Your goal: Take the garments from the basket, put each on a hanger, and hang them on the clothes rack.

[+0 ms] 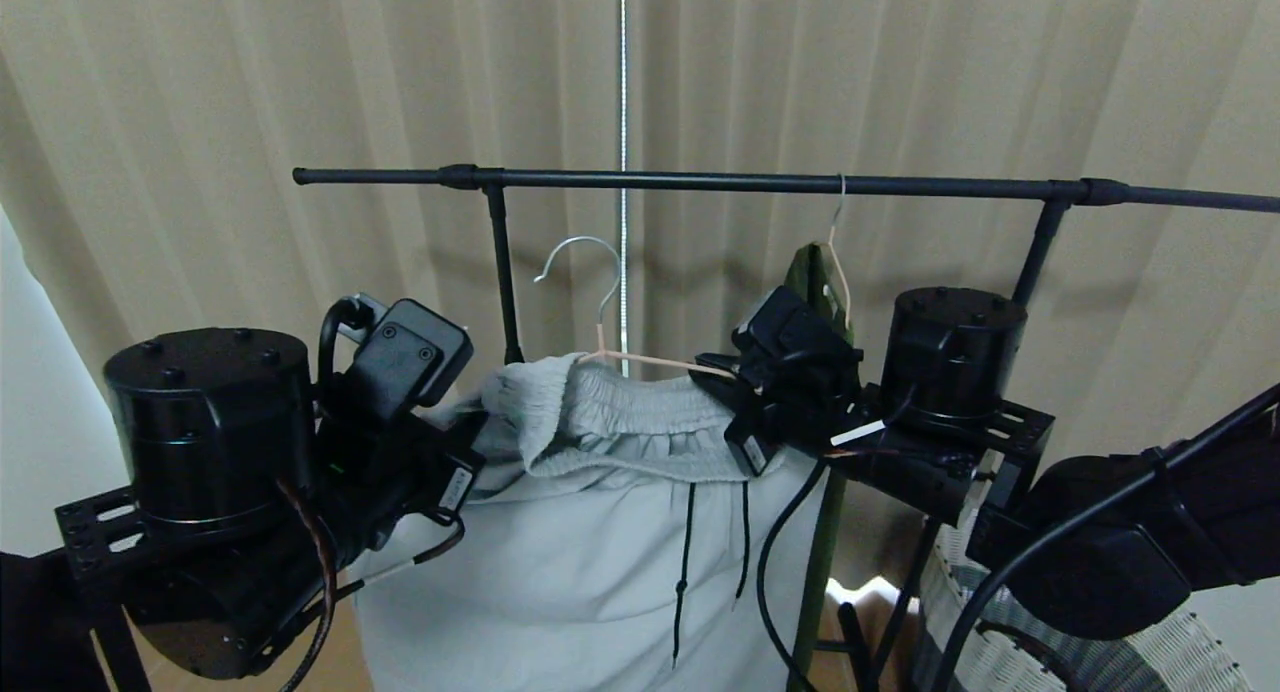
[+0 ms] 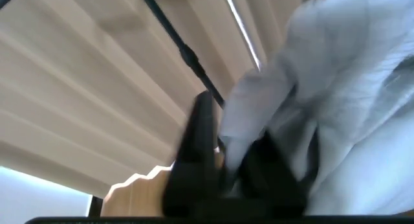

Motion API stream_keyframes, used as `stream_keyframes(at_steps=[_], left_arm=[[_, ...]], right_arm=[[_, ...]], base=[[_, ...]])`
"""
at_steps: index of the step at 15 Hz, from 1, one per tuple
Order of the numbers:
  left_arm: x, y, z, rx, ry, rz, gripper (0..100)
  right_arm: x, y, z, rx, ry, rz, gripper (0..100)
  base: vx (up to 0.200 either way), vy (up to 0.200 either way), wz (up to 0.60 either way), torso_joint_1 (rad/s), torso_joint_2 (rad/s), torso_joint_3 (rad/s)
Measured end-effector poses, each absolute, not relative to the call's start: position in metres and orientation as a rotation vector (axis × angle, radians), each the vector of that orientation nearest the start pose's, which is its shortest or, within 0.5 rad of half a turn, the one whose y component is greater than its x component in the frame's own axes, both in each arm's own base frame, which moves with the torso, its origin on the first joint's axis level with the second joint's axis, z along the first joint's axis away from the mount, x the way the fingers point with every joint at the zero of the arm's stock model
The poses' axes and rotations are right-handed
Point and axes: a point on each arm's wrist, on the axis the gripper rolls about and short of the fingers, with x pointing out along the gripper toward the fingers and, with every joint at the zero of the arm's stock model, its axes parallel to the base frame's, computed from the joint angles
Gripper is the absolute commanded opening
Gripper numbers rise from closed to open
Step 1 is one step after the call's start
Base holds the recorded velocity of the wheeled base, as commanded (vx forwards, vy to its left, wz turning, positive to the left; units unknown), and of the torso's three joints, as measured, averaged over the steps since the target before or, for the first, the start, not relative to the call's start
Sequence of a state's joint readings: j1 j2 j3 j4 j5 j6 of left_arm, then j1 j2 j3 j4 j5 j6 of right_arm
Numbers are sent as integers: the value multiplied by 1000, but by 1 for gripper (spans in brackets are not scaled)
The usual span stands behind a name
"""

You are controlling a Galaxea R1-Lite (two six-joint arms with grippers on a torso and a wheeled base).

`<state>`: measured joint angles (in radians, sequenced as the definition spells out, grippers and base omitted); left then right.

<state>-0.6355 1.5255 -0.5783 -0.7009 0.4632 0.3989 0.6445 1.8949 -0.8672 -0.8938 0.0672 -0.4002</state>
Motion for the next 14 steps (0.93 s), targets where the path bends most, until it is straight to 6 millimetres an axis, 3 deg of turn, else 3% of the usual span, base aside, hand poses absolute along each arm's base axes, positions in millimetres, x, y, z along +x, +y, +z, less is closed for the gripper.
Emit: stream_keyframes(at_steps=[6,11,14], left_arm=[[185,-131,188,480,122,-299,100],[162,-95,191,398,94,-279,100],[151,-73,180,393,119,-262,100]], right_arm=[[278,189,167,-402,9,623,0],[271,159,178,-344,15,540,0],[262,151,185,-294,11,530,0]], base=[[0,0,0,0,0,0],[0,0,0,0,0,0],[0,0,0,0,0,0]])
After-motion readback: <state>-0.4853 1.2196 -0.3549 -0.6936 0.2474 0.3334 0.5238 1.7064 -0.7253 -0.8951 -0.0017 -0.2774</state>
